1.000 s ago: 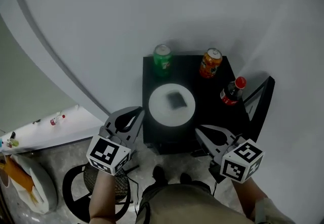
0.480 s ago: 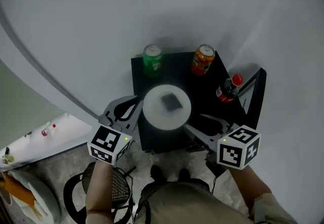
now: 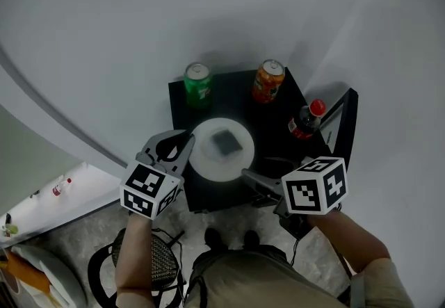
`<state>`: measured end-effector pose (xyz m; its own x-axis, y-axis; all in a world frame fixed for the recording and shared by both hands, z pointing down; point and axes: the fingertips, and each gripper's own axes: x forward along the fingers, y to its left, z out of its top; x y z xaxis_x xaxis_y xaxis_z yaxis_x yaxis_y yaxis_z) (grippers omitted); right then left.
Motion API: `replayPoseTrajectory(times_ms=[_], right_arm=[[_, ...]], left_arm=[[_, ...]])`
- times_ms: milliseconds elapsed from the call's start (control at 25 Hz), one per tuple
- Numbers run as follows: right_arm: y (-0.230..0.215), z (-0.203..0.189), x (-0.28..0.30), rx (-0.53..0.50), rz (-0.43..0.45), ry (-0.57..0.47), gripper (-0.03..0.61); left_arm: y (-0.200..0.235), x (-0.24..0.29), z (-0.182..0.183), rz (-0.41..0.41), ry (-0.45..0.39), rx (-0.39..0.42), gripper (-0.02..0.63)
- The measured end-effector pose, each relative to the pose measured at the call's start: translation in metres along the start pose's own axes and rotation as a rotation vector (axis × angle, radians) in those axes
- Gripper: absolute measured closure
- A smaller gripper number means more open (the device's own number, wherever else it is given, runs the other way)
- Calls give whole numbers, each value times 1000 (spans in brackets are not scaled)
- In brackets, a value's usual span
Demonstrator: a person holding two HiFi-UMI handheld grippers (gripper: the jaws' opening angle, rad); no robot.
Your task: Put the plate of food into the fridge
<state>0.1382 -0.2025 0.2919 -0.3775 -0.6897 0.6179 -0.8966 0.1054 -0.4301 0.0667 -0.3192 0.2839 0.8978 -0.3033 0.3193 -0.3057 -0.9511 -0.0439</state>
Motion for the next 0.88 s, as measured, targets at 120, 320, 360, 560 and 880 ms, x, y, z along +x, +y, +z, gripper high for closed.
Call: replayPoseTrajectory(times_ms=[120,320,360,560,880], right_arm=[[1,1,4,24,15,24,399],[5,4,6,79,20,11,399],[5,4,6,91,18,3,399],[0,-4,-6,193,46,-16,399],[-18,-7,-16,226,20,-14,399]], left_arm=[[-6,8,-4,-37,19,1,601],[-6,10,-4,-38,2,21,601],[-6,10,-4,-41,-2,31,601],[-17,8,-4,-99,-11,67,603],[-37,2,-3,-192,4,182,604]])
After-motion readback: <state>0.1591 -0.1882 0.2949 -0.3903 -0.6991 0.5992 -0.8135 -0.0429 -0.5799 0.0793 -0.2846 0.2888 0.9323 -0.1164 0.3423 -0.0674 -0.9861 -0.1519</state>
